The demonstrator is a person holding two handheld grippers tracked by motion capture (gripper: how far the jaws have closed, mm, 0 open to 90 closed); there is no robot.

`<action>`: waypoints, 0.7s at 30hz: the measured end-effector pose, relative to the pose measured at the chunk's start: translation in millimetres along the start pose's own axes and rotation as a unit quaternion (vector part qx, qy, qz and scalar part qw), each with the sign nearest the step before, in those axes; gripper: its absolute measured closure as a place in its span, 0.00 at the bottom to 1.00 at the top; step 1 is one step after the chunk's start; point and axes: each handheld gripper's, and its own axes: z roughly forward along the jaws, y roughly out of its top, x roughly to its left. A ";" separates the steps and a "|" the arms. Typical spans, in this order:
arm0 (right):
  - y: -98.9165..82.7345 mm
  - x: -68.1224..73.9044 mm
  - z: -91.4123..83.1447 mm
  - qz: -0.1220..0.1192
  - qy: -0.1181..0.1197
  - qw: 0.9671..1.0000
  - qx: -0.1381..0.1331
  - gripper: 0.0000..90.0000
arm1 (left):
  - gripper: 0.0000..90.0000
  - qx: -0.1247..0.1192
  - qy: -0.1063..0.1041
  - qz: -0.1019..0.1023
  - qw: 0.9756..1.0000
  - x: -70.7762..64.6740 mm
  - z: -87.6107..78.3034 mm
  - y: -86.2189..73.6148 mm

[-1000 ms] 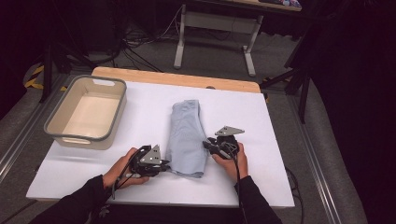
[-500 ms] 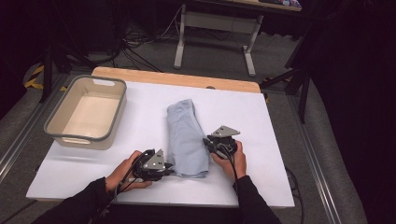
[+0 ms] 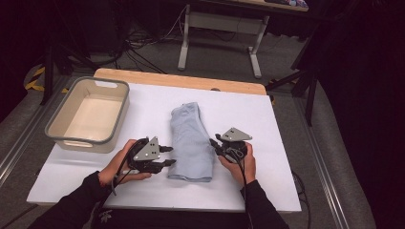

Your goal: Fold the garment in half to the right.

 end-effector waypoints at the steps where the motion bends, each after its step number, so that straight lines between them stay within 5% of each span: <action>1: 0.4 -0.8 -1.5 0.003 -0.001 1.000 -0.005 0.75 | 0.62 -0.009 0.003 -0.006 1.000 2.5 -0.2 1.3; 10: 4.2 4.4 -6.7 -0.016 0.017 0.999 -0.037 0.89 | 0.76 -0.015 0.025 -0.006 1.000 21.4 25.5 14.9; 21: 2.0 15.2 1.9 -0.041 0.031 0.999 -0.018 0.98 | 0.81 0.024 0.017 -0.020 0.999 34.5 65.9 9.4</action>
